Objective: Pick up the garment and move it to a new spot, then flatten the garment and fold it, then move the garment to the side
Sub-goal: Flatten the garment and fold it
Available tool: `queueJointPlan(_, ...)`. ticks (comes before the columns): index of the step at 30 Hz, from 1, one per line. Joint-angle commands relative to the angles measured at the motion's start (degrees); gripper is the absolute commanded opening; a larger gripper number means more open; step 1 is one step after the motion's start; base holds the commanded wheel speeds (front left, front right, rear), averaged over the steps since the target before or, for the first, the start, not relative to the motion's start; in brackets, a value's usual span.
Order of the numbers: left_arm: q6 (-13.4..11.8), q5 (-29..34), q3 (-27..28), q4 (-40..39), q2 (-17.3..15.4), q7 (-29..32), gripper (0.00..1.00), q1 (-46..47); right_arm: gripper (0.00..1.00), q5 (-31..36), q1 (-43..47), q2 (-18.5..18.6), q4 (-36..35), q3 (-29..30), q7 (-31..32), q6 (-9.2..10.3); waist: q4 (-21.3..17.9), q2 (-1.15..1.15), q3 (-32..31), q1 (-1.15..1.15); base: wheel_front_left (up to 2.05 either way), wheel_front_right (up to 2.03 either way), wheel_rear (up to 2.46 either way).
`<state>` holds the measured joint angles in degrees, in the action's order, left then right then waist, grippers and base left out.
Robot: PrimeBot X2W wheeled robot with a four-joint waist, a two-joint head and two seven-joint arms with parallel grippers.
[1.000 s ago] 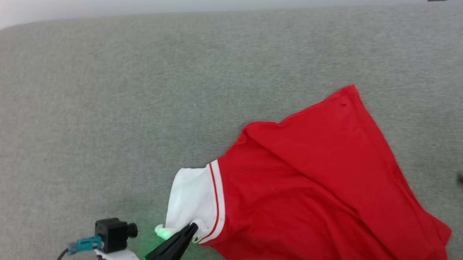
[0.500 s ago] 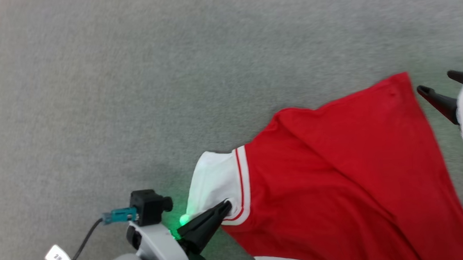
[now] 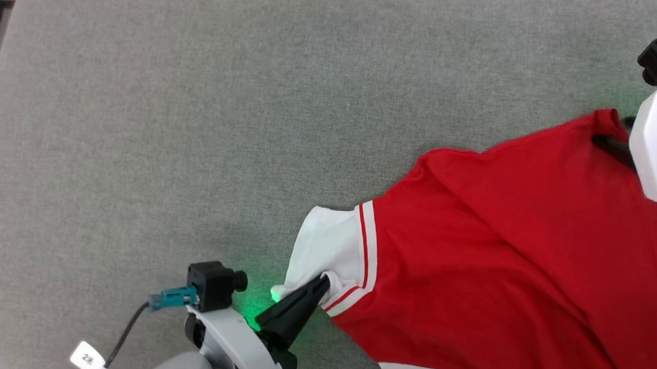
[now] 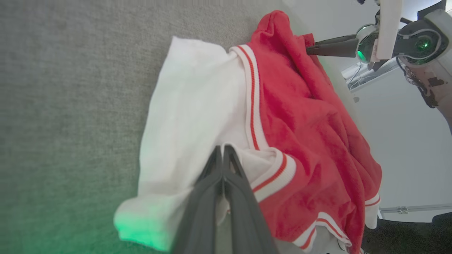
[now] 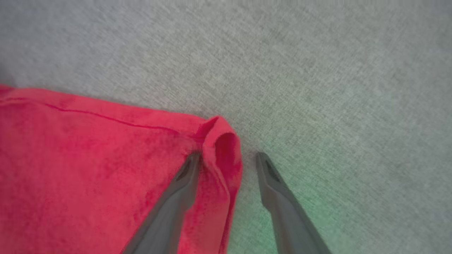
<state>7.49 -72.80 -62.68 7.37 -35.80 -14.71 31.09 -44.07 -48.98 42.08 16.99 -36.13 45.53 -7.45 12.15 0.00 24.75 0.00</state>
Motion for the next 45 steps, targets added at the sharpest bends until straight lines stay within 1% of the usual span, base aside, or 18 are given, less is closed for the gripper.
queueJointPlan(1,-0.04,-0.53,0.41,0.16,-0.05,-0.33,0.0,-0.14,0.0,-1.12,1.06,-1.43,1.02,-1.83,-1.1,-0.03,-0.51,0.0,-0.97,0.0,0.0,0.0,0.0)
queueJointPlan(4,-0.04,-0.02,1.14,0.46,-0.62,-0.4,0.0,1.43,0.0,-2.28,-0.95,-0.34,2.52,0.31,-5.93,0.02,-0.9,0.0,-2.22,0.0,0.0,0.0,0.0)
queueJointPlan(6,-0.03,-0.79,2.5,0.3,-0.84,-0.48,0.0,2.76,0.0,-2.7,-2.03,-0.42,4.03,1.87,-8.3,0.01,-1.48,0.0,-2.93,0.0,0.0,0.0,0.0)
queueJointPlan(9,-0.04,-1.38,4.24,-0.26,-2.02,-0.52,0.0,5.9,0.0,-2.17,-4.34,-0.85,6.49,4.22,-11.96,0.01,-2.69,0.0,-3.71,0.0,0.0,0.0,0.0)
queueJointPlan(14,-0.04,-5.46,7.59,0.23,-3.67,0.51,0.0,14.96,0.0,-0.85,-9.83,-3.82,11.67,9.71,-18.33,0.01,-5.24,0.0,-3.73,0.0,0.0,0.0,0.0)
queueJointPlan(18,-0.04,-9.4,10.91,3.51,-3.48,4.0,0.0,25.78,0.0,1.49,-16.9,-6.73,16.34,14.32,-22.96,0.01,-7.41,0.0,-1.44,0.0,0.0,0.0,0.0)
queueJointPlan(21,-0.04,-12.42,14.34,8.68,-2.59,6.9,0.0,35.55,0.0,4.09,-23.8,-9.58,20.87,18.69,-27.38,0.01,-9.34,0.0,1.15,0.0,0.0,0.0,0.0)
queueJointPlan(23,-0.04,-13.37,16.64,13.91,-1.5,8.1,0.0,42.32,0.0,6.01,-28.54,-11.37,23.81,21.08,-30.56,0.02,-10.52,0.0,2.79,0.0,0.0,0.0,0.0)
queueJointPlan(26,-0.04,-12.06,18.59,22.44,0.17,8.52,0.0,51.87,0.0,8.9,-34.96,-14.02,27.91,23.34,-35.15,0.02,-11.95,0.0,4.7,0.0,0.0,0.0,0.0)
queueJointPlan(29,-0.04,-10.53,20.02,29.29,2.26,6.73,0.0,60.32,0.0,12.0,-40.41,-15.59,31.39,25.03,-39.71,0.03,-13.11,0.0,6.19,0.0,0.0,0.0,0.0)
queueJointPlan(33,-0.09,-9.71,21.99,33.95,3.33,2.9,0.0,66.98,0.0,15.19,-45.85,-17.19,35.83,27.07,-45.6,0.04,-13.71,0.0,7.12,0.0,0.0,0.0,0.0)
queueJointPlan(35,-0.09,-11.01,23.77,33.81,3.83,1.41,0.0,68.4,0.0,15.63,-47.33,-18.09,37.42,27.9,-48.13,0.07,-13.78,0.0,7.33,0.0,0.0,0.0,0.0)
queueJointPlan(38,-0.09,-12.58,24.98,31.9,4.05,0.72,0.0,67.12,0.0,15.89,-47.49,-18.94,38.84,27.46,-49.23,0.07,-13.6,0.0,7.5,0.0,0.0,0.0,0.0)
queueJointPlan(42,-0.09,-14.62,23.97,25.94,2.76,0.64,0.0,59.75,0.0,14.46,-44.19,-19.92,39.82,24.9,-49.78,0.04,-12.91,0.0,7.45,0.0,0.0,0.0,0.0)
queueJointPlan(45,-0.08,-17.06,24.41,19.34,1.41,0.26,0.0,51.82,0.0,12.73,-39.27,-19.43,38.34,21.33,-49.22,0.03,-12.5,0.0,6.99,0.0,0.0,0.0,0.0)
